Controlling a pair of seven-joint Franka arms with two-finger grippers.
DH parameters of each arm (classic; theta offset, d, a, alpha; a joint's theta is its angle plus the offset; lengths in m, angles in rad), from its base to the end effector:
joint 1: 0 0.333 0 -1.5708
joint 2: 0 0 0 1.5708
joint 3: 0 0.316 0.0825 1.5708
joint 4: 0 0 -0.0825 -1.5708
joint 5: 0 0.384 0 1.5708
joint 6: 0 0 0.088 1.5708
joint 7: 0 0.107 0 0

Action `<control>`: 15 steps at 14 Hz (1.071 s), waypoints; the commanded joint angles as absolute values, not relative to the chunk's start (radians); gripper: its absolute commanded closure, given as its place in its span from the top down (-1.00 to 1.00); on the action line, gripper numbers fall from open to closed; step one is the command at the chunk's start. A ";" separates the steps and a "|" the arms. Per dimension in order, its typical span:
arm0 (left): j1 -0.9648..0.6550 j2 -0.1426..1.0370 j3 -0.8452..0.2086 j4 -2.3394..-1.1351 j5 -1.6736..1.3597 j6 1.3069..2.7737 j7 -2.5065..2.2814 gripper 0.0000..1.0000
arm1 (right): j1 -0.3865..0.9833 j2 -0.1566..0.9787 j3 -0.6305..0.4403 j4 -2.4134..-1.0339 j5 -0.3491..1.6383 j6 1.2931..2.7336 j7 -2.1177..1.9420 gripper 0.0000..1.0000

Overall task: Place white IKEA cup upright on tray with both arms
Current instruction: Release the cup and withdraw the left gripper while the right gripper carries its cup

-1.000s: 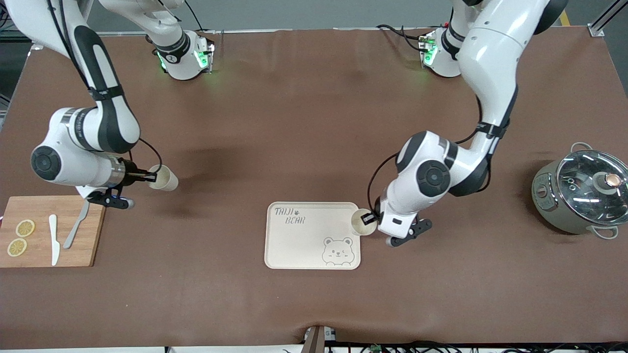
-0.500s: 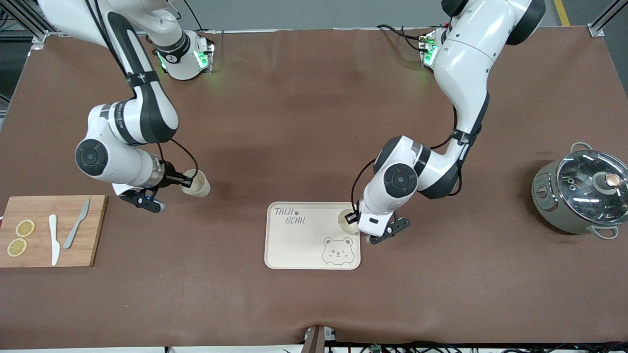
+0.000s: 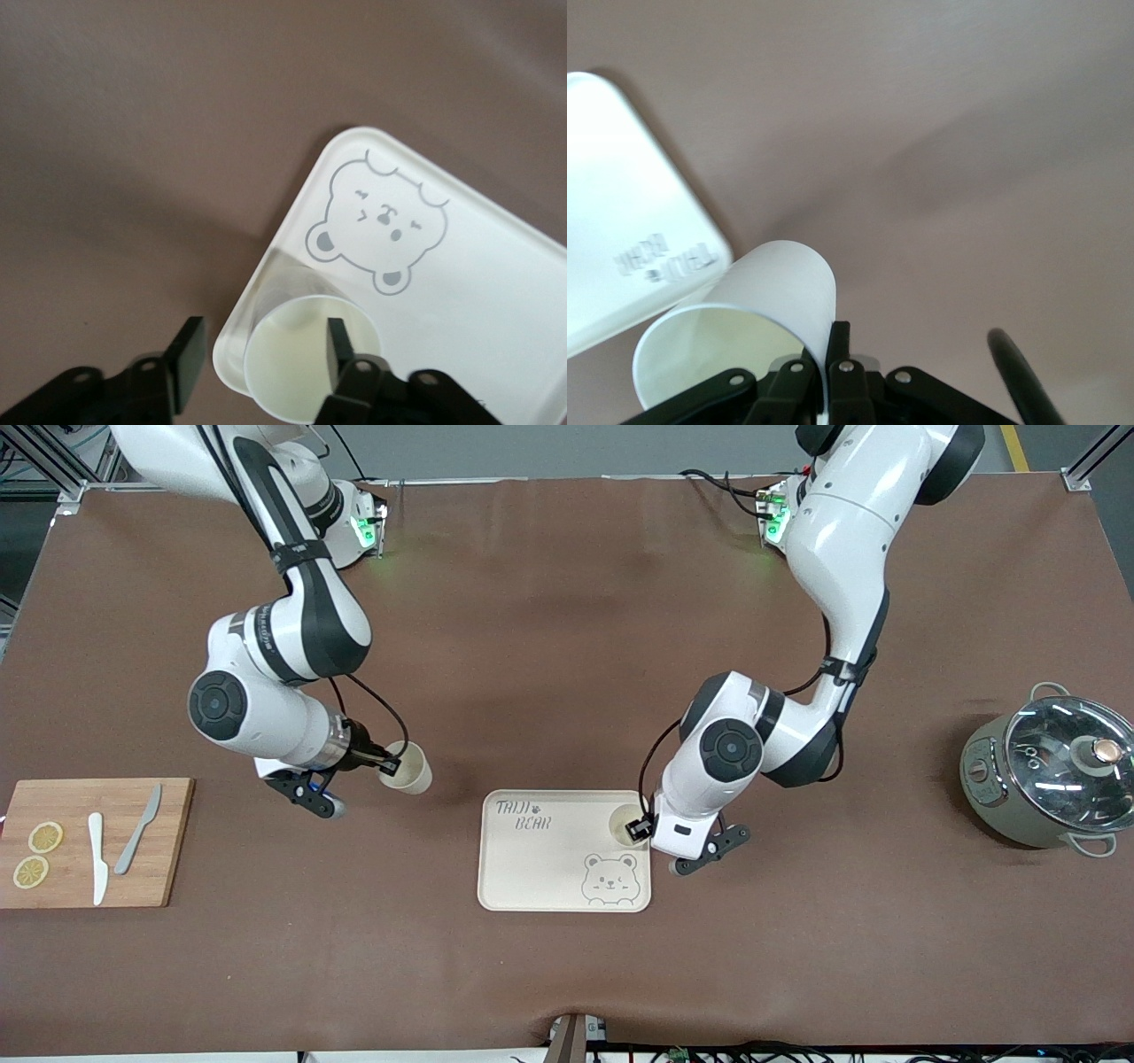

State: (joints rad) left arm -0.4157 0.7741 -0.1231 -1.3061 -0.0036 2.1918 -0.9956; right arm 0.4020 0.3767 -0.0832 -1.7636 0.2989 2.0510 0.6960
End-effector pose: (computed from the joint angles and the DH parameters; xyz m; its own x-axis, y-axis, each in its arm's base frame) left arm 0.6593 -0.3677 0.2925 0.8786 0.4773 -0.0123 0.4739 -0.8686 0.1445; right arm 0.6016 0.2197 0.3468 0.8511 -0.4776 -0.2179 -0.5067 -0.8559 -0.1032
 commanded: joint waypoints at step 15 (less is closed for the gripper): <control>-0.020 0.321 -0.110 -1.328 0.038 1.731 -0.543 1.00 | 0.575 0.796 -0.092 -1.339 0.344 2.130 1.085 -1.00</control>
